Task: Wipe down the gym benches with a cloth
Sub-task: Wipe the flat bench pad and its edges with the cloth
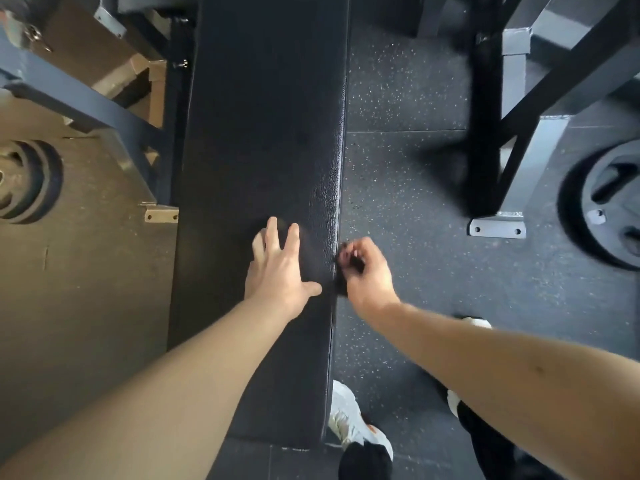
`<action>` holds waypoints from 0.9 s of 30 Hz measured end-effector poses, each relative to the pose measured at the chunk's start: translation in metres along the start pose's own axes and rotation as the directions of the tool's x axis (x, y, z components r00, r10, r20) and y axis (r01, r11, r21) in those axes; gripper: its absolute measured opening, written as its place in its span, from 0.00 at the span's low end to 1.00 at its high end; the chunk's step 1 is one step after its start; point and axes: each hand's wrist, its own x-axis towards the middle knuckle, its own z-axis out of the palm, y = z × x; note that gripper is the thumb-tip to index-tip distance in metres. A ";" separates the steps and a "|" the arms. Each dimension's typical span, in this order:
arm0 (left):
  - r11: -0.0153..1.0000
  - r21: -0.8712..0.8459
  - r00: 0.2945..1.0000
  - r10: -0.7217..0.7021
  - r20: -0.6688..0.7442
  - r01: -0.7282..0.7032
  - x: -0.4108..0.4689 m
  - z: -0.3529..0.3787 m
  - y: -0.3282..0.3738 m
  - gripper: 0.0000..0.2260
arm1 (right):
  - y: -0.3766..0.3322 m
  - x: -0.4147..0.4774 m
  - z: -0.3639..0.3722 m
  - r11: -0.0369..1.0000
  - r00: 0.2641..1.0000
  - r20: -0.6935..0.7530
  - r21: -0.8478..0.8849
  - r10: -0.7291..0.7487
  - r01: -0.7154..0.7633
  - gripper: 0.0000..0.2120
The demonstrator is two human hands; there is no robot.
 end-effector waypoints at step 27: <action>1.000 -0.028 0.987 0.008 -0.159 -0.012 0.005 -0.026 -0.021 0.24 | -0.177 0.152 0.014 0.739 0.826 -0.055 -0.483 -0.562 0.470 0.17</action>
